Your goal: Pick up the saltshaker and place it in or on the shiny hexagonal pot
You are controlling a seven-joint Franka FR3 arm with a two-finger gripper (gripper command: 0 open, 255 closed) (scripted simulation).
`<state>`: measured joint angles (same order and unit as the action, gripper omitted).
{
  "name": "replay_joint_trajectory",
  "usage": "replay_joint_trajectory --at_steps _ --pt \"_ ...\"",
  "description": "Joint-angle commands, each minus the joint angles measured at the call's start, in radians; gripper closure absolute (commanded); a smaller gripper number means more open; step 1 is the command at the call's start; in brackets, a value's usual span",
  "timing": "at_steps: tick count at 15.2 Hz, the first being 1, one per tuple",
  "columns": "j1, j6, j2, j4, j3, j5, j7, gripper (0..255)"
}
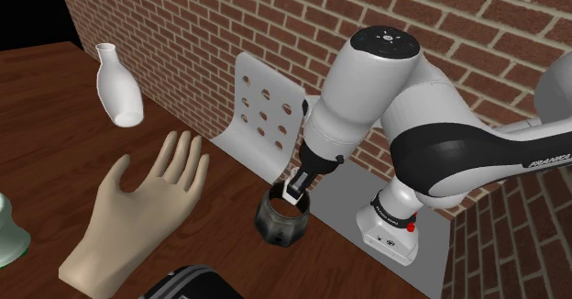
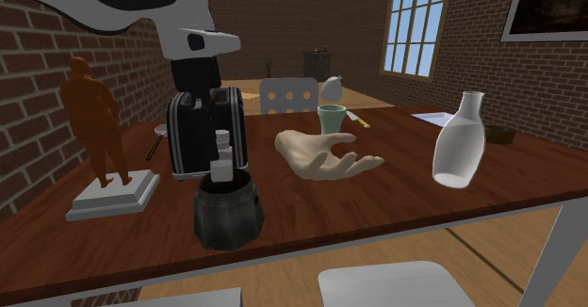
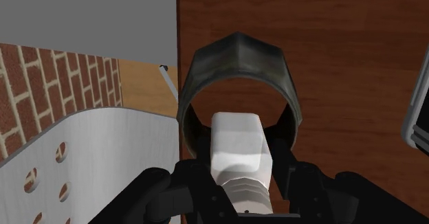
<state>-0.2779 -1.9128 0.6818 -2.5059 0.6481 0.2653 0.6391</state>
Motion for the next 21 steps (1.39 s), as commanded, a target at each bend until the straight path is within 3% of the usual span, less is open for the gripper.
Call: replay_joint_trajectory --at_steps 1,6,7,12,16,21 --pt "0.001 -0.004 -0.001 -0.004 0.0 0.0 -0.002 255" --pt "0.001 -0.004 -0.001 -0.003 0.0 0.0 -0.002 255" --pt "0.001 -0.004 -0.001 -0.003 0.0 0.0 -0.002 0" --pt "0.001 -0.004 -0.001 -0.003 0.0 0.0 -0.002 0" --pt "0.003 0.126 0.016 0.111 -0.032 -0.02 0.001 0" --pt "0.003 0.126 0.016 0.111 -0.032 -0.02 0.001 0"
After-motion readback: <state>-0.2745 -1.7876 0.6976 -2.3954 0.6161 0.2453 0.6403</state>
